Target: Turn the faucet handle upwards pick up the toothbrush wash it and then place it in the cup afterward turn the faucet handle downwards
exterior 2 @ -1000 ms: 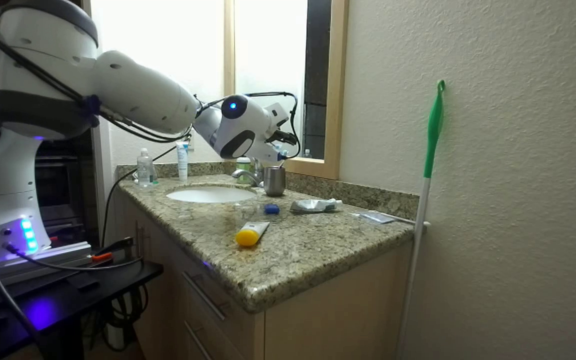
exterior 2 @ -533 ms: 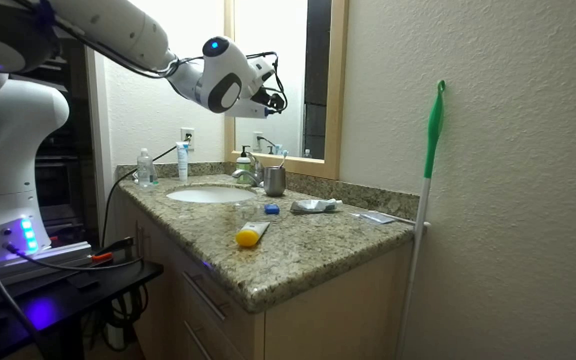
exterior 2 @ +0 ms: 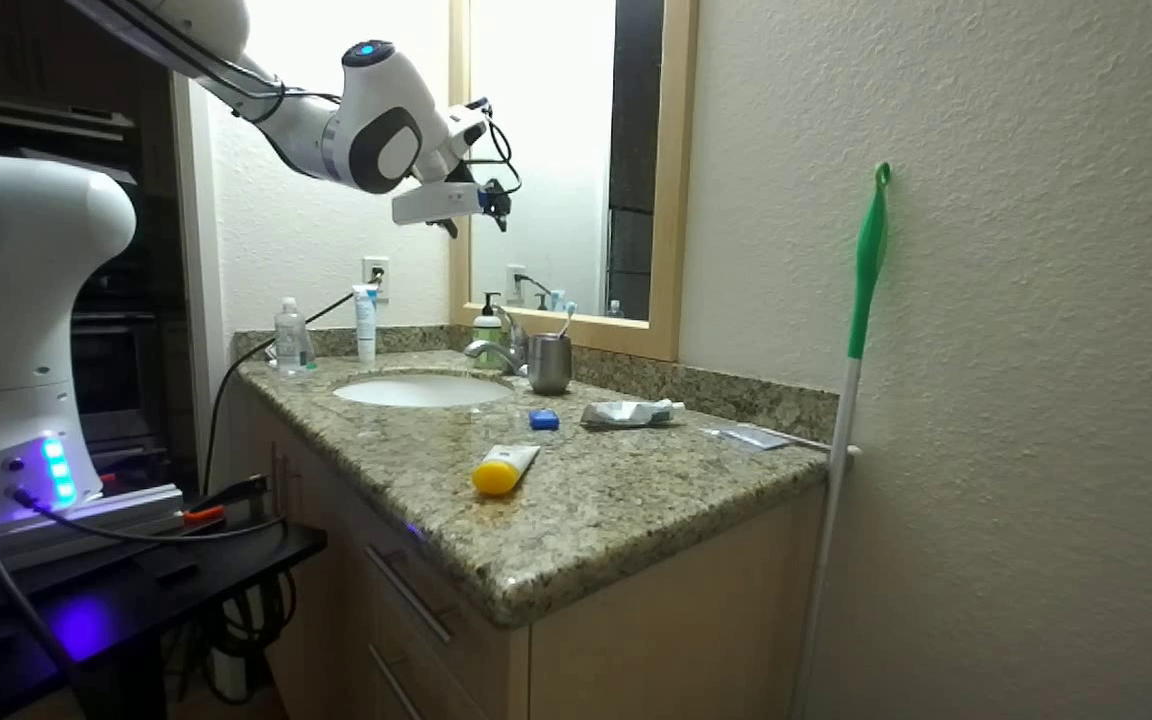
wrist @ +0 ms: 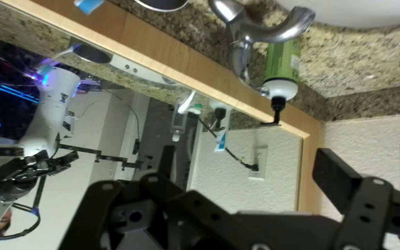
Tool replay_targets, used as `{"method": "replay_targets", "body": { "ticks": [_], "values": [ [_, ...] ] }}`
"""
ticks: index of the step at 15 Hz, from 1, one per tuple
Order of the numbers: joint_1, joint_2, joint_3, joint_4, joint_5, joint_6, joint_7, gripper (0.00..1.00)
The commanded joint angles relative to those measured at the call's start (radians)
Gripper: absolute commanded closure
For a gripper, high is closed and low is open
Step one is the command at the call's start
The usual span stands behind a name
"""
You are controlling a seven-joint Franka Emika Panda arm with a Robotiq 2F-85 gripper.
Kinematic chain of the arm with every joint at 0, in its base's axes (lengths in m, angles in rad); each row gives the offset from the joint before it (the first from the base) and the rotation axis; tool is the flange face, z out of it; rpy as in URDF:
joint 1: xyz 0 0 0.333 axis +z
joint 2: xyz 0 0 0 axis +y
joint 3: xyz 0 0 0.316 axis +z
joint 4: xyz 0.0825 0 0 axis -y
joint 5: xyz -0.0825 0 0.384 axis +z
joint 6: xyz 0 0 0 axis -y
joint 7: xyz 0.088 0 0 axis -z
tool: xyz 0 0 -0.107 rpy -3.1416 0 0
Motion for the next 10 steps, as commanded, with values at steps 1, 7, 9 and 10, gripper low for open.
{"method": "replay_targets", "body": {
  "ticks": [1,7,9,10],
  "values": [
    [-0.106,0.055,0.032,-0.189,-0.040,0.053,-0.114,0.00],
    [-0.020,0.025,0.023,-0.244,0.037,0.036,-0.286,0.00],
    [-0.008,0.031,0.024,-0.233,0.059,0.036,-0.287,0.00],
    [-0.009,0.031,0.024,-0.231,0.060,0.036,-0.287,0.00]
  ]
}}
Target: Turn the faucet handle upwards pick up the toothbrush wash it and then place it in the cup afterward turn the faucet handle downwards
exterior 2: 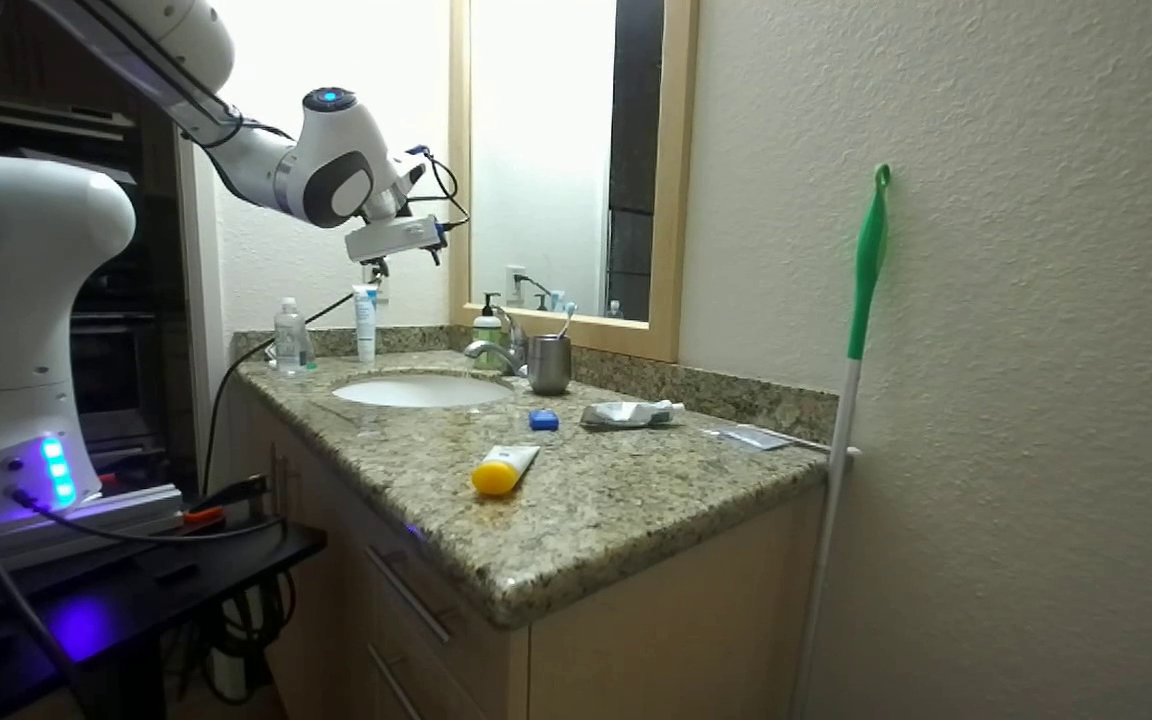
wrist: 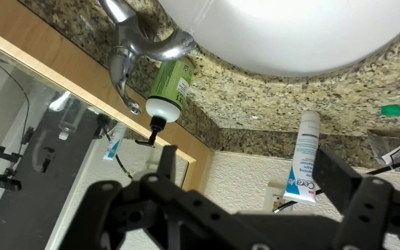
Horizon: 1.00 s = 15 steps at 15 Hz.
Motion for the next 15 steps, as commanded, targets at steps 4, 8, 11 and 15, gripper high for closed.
{"method": "replay_targets", "body": {
  "ticks": [4,8,11,15],
  "values": [
    [0.303,0.208,-0.101,0.088,0.133,0.252,-0.029,0.00],
    [0.566,0.348,-0.246,0.167,0.179,0.501,-0.028,0.00],
    [0.653,0.355,-0.308,0.299,0.300,0.508,0.008,0.00],
    [0.670,0.334,-0.317,0.314,0.328,0.510,0.004,0.00]
  ]
}}
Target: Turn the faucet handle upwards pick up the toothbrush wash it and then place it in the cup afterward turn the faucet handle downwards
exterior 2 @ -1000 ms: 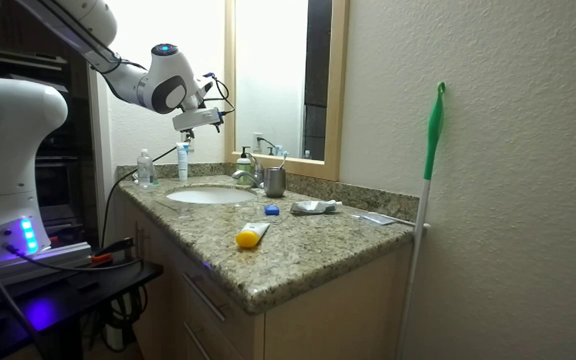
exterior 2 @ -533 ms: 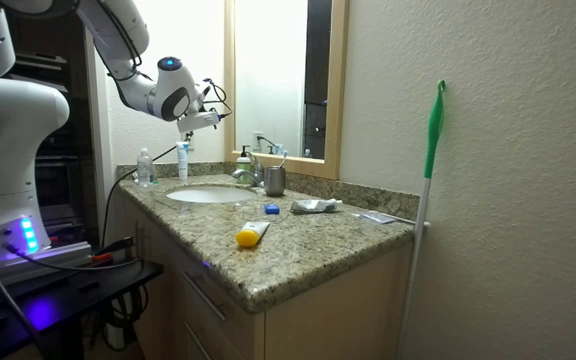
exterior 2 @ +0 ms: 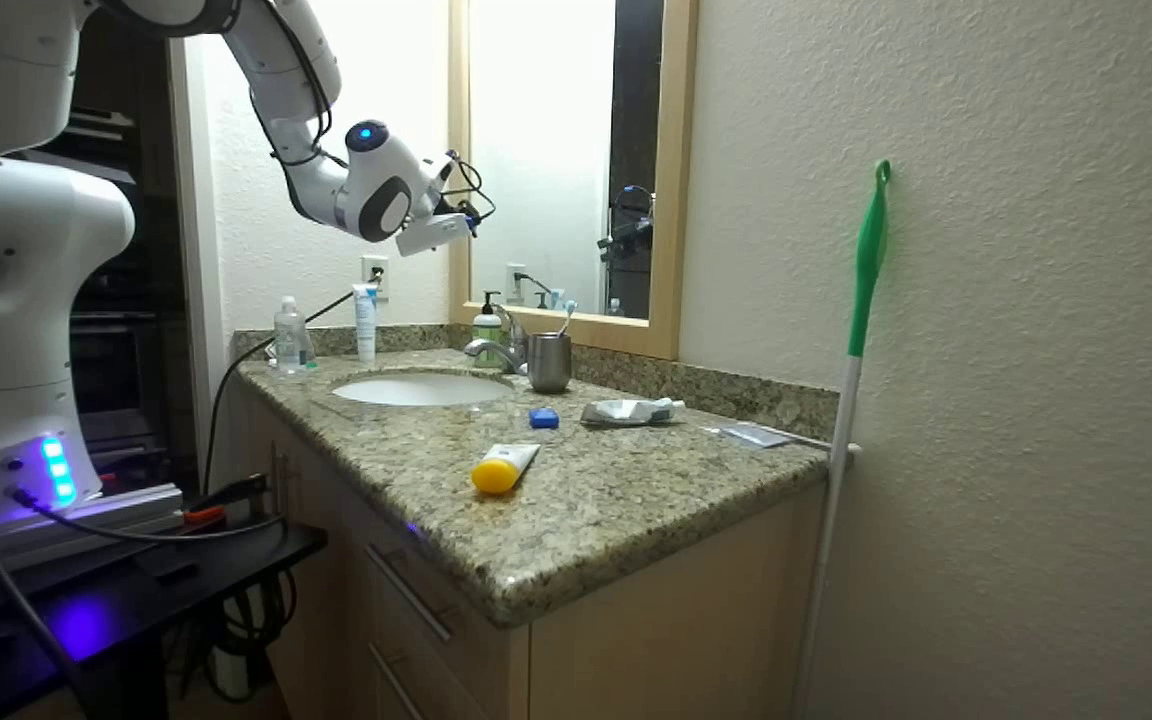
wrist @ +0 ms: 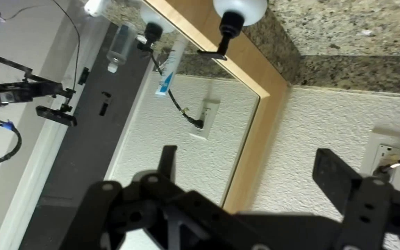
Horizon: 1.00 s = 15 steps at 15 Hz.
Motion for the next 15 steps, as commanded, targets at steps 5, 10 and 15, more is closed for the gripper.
{"method": "replay_targets", "body": {
  "ticks": [5,10,15],
  "values": [
    [0.062,-0.013,-0.073,0.109,0.117,-0.002,0.099,0.00],
    [0.132,0.039,-0.194,0.144,0.178,-0.002,0.182,0.00],
    [0.150,0.015,-0.220,0.152,0.158,-0.013,0.195,0.00]
  ]
}}
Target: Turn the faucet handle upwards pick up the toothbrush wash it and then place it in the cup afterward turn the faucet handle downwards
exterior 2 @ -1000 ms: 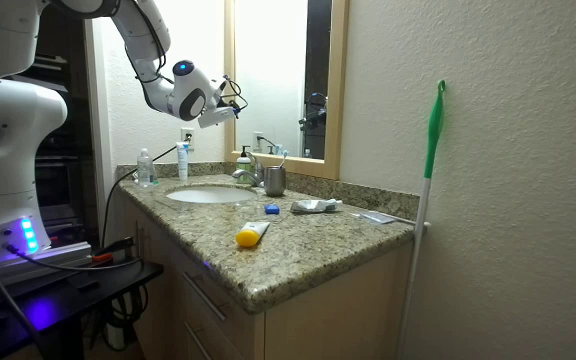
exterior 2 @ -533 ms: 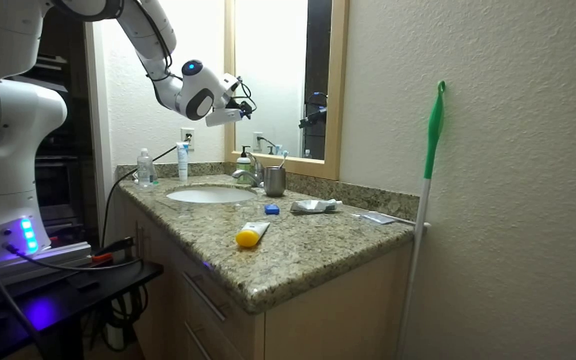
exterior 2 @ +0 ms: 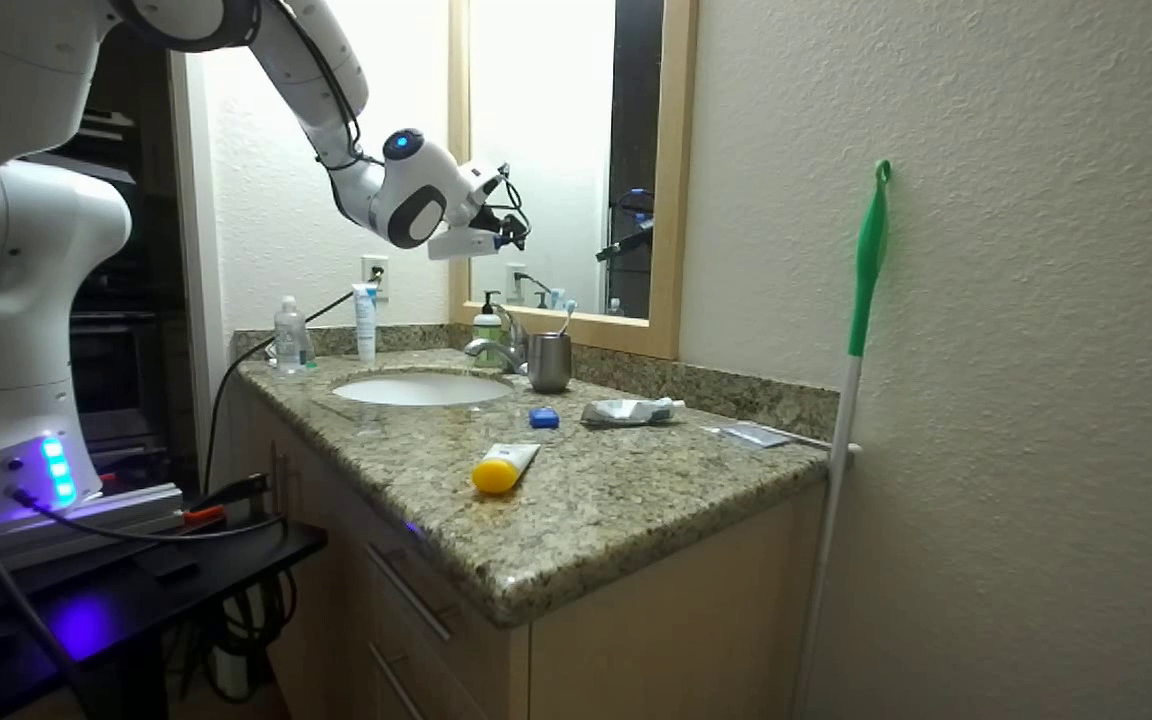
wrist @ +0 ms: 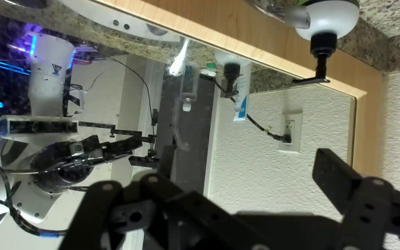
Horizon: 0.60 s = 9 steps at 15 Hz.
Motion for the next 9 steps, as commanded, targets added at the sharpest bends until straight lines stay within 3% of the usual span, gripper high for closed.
{"method": "replay_targets", "body": {
  "ticks": [1,5,7,9],
  "values": [
    [0.045,0.030,-0.060,-0.006,0.032,-0.017,0.043,0.00],
    [0.121,0.043,-0.153,-0.036,0.102,-0.047,0.117,0.00],
    [0.108,-0.003,-0.121,-0.046,0.098,-0.121,0.158,0.00],
    [0.112,-0.008,-0.135,-0.031,0.062,-0.086,0.140,0.00]
  ]
}}
